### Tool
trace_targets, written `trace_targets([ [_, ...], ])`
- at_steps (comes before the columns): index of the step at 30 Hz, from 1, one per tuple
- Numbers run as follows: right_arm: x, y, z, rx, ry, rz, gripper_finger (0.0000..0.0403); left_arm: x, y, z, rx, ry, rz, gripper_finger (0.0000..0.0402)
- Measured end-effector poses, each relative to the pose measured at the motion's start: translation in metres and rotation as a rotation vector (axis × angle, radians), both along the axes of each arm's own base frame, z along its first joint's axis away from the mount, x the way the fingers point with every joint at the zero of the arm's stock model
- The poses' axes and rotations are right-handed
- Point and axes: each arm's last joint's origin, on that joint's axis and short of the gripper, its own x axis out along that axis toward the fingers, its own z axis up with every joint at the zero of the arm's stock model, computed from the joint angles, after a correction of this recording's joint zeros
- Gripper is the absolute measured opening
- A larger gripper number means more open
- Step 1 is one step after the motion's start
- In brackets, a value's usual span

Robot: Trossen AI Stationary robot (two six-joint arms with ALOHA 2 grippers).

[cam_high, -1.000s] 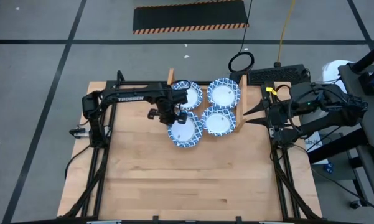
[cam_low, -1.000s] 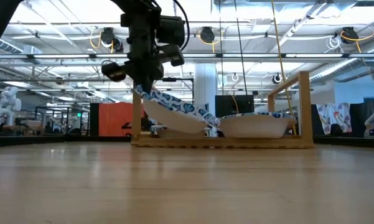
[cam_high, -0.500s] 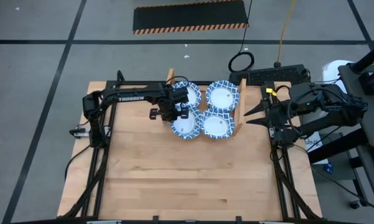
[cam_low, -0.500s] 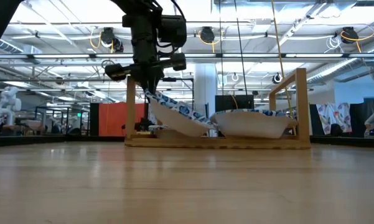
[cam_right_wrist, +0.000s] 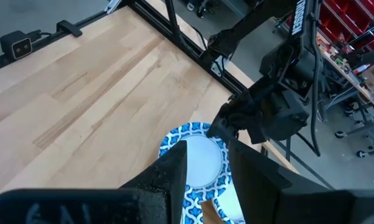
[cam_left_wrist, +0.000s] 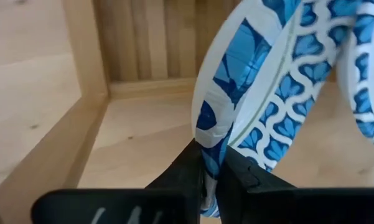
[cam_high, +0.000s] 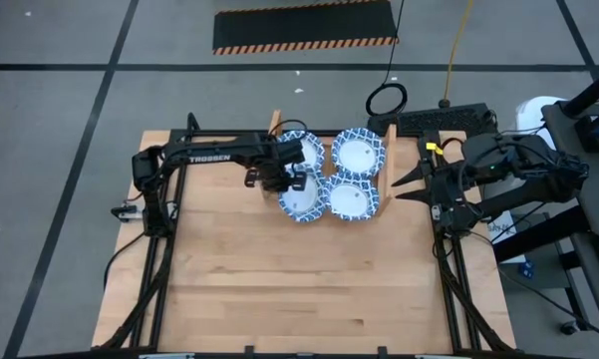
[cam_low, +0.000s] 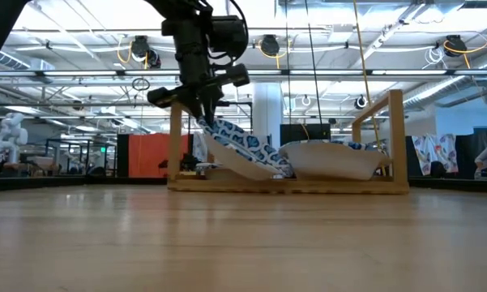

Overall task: Place and stack bowls onto a shelf
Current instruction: Put the blue patterned bowl on the shelf

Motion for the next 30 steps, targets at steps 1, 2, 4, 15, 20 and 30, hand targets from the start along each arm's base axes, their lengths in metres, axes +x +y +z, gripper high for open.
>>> trace_targets([
  [1,-0.0002,0.0000,0.0002,0.000,-0.001,0.000,0.0114,0.0013,-0.0001,0.0003,0.007,-0.013,-0.011,0.0035],
  [2,-0.0004,0.0000,0.0002,0.000,-0.001,0.000,0.0114,0.0025,0.0000,0.0006,0.012,-0.025,-0.018,0.0035],
  [4,-0.0012,-0.0002,0.0005,0.001,-0.004,0.000,0.0114,0.0034,0.0003,0.0009,0.017,-0.037,-0.031,0.0036],
  [15,-0.0037,-0.0005,0.0014,0.008,-0.012,-0.003,0.0114,0.0034,-0.0018,0.0004,0.102,-0.003,-0.038,0.0037],
  [20,-0.0037,-0.0005,0.0014,0.009,-0.012,-0.004,0.0114,0.0038,-0.0015,0.0000,0.103,-0.004,-0.036,0.0037],
  [30,-0.0037,-0.0005,0.0014,0.009,-0.013,-0.004,0.0114,0.0035,-0.0017,-0.0002,0.120,-0.001,-0.104,0.0037],
])
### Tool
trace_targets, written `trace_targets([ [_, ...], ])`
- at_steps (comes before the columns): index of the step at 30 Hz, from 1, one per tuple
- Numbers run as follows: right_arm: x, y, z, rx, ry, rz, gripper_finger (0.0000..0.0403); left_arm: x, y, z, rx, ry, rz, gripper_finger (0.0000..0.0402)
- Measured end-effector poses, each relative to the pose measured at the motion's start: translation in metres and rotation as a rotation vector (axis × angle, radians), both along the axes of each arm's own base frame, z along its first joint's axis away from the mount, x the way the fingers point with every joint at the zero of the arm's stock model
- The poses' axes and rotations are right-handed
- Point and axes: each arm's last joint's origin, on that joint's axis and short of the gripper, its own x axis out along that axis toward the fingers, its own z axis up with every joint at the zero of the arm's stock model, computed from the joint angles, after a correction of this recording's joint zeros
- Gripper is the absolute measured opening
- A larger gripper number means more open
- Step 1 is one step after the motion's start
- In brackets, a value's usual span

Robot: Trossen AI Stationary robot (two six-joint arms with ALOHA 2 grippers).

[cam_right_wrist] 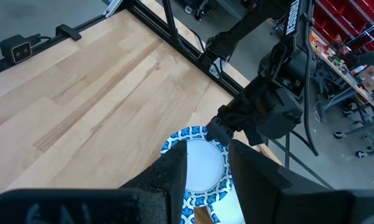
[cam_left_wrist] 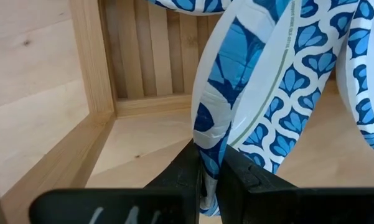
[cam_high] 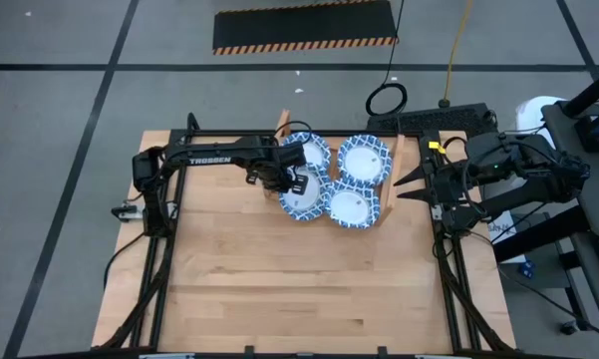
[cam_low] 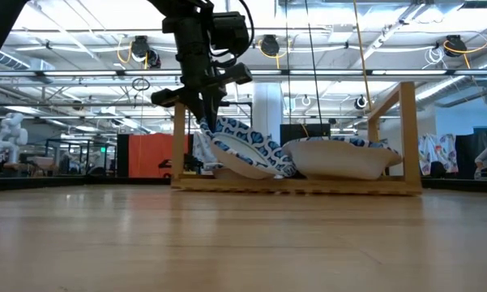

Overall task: Place and stack bowls onto a shelf
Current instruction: Put the blue patterned bowl on the shelf

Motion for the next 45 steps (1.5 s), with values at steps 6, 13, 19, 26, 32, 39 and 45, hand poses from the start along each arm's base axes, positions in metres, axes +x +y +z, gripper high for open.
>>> trace_targets([
  [6,0.0000,0.0000,0.0000,0.000,0.000,0.000,0.0114,0.0001,0.0001,-0.0001,-0.003,-0.003,-0.013,0.0037],
  [13,0.0000,0.0000,0.0000,0.000,0.000,0.000,0.0114,-0.0004,0.0003,-0.0004,0.007,0.005,-0.051,0.0037],
  [19,0.0000,0.0000,0.0000,0.000,0.000,0.000,0.0114,-0.0039,0.0060,-0.0013,-0.002,0.025,-0.019,0.0037],
  [26,0.0001,0.0000,0.0002,0.001,-0.003,0.000,0.0114,-0.0043,0.0082,-0.0012,-0.024,0.015,0.004,0.0037],
  [32,0.0002,0.0000,0.0004,0.001,-0.005,0.000,0.0114,-0.0042,0.0079,-0.0011,-0.030,0.012,-0.015,0.0037],
  [39,0.0002,0.0001,0.0004,0.001,-0.004,0.000,0.0114,-0.0040,0.0073,-0.0011,-0.035,0.010,-0.020,0.0031],
  [45,0.0002,0.0000,0.0004,0.001,-0.004,0.000,0.0114,-0.0027,0.0033,-0.0011,-0.027,0.009,-0.074,0.0011],
])
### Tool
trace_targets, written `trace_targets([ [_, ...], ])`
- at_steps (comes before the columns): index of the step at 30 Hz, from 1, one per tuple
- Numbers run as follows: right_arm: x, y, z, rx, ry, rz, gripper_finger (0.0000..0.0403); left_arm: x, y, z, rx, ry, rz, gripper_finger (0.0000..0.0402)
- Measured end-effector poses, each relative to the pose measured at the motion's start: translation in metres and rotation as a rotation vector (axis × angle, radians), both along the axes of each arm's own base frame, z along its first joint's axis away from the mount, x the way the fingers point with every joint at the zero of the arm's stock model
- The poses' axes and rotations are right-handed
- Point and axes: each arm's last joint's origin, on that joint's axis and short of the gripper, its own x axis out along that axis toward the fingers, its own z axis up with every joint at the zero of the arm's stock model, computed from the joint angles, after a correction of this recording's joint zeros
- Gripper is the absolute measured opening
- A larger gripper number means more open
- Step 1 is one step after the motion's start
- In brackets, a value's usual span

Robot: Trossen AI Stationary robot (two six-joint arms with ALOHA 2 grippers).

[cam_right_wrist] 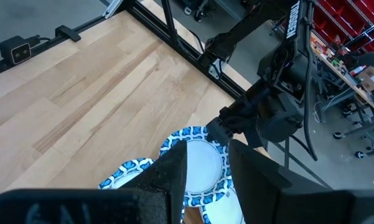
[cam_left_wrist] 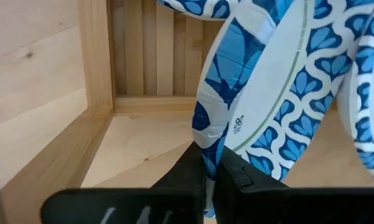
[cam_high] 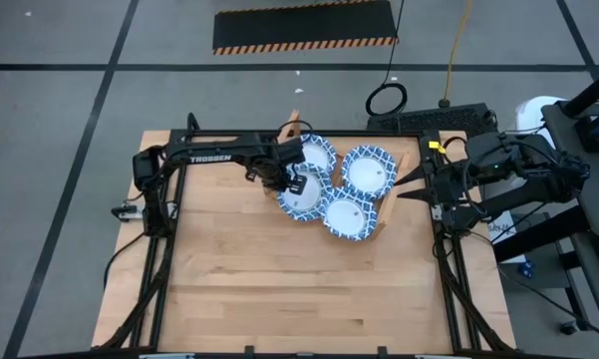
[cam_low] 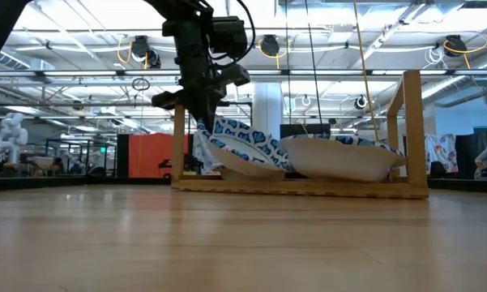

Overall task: Place and stack bowls onto a shelf
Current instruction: Put the blue patterned bowl on the shelf

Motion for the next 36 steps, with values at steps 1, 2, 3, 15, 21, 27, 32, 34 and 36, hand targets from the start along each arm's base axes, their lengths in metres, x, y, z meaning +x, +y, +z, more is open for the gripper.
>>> trace_targets([
  [1,0.000,0.000,0.000,0.000,0.000,0.000,0.0114,0.000,-0.001,0.000,0.004,0.000,-0.015,0.0012],
  [2,0.000,0.000,0.000,0.000,0.000,0.000,0.0114,0.000,-0.001,0.000,0.007,0.001,-0.027,0.0017],
  [3,0.000,0.000,0.000,0.000,0.000,0.000,0.0114,0.000,-0.001,0.000,0.008,0.001,-0.029,0.0023],
  [15,0.000,0.000,0.000,0.000,0.000,0.000,0.0114,-0.001,0.002,0.000,0.000,-0.001,0.008,0.0085],
  [21,0.000,0.000,0.000,0.000,0.000,0.000,0.0114,-0.001,0.003,0.001,-0.061,-0.017,0.047,0.0085],
  [27,0.000,0.000,0.000,0.000,0.000,0.000,0.0114,-0.001,0.002,0.002,-0.054,-0.013,0.048,0.0085],
  [32,0.000,0.000,0.000,0.000,0.000,0.000,0.0114,0.002,0.002,0.011,-0.030,-0.037,0.035,0.0086],
  [34,0.000,0.000,0.000,0.000,0.000,0.000,0.0114,0.003,0.003,0.018,-0.004,-0.040,0.030,0.0086],
  [36,0.000,0.000,0.000,0.000,0.000,0.000,0.0114,0.003,0.004,0.025,0.023,-0.029,0.031,0.0086],
])
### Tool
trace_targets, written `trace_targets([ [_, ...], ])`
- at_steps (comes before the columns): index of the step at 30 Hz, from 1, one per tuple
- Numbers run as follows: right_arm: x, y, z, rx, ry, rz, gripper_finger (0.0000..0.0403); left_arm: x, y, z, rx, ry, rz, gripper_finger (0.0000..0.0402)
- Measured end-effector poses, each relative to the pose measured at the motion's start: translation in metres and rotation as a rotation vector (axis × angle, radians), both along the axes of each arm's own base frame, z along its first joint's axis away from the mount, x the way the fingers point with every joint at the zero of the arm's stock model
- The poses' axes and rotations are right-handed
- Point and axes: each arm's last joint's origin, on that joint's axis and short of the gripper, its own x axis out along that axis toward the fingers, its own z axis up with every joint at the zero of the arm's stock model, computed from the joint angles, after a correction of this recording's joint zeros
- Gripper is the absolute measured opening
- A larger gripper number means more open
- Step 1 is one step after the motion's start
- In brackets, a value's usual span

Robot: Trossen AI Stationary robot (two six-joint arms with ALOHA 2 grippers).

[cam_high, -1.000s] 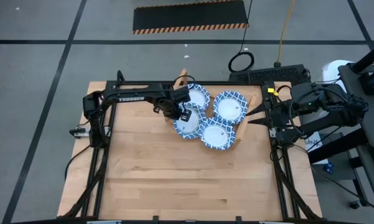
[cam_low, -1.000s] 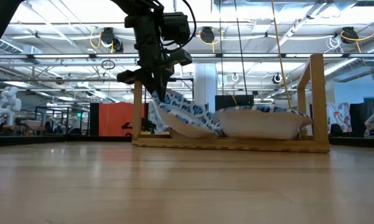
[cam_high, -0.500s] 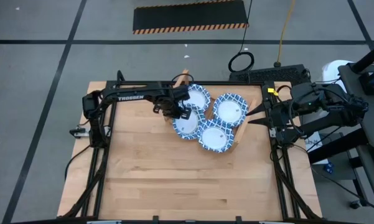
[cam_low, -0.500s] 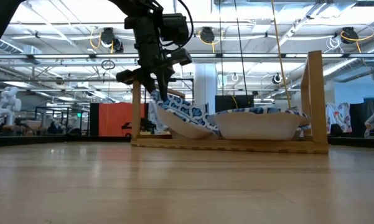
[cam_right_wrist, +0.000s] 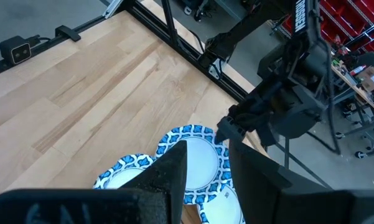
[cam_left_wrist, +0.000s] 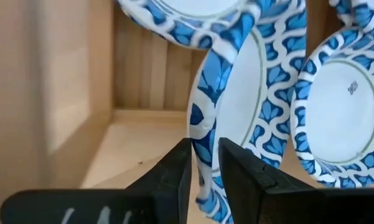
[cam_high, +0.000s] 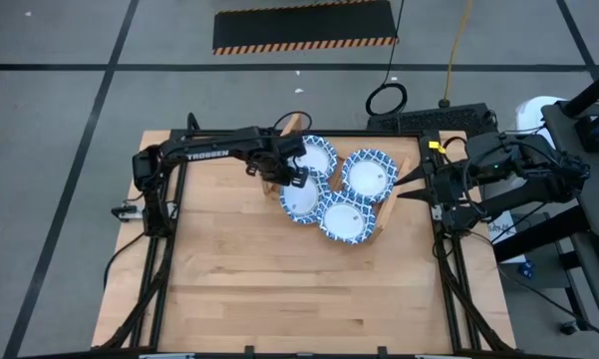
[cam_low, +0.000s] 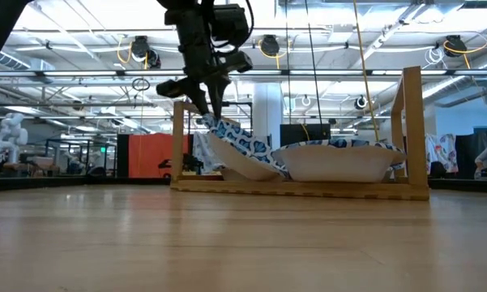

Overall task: Place and stack bowls onto a shelf
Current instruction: Put the blue patterned bowl on the shelf, then adjust the shelf in the center

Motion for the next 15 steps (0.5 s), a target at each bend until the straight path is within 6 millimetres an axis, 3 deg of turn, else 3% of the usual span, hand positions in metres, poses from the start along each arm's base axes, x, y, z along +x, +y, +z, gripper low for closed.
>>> trace_targets([
  [6,0.000,0.000,0.000,0.000,0.000,0.000,0.0114,-0.008,-0.001,0.012,0.023,0.088,0.013,0.0086],
  [15,0.000,0.000,0.000,0.000,0.000,0.000,0.0114,-0.009,-0.004,0.014,0.061,0.115,-0.011,0.0086],
])
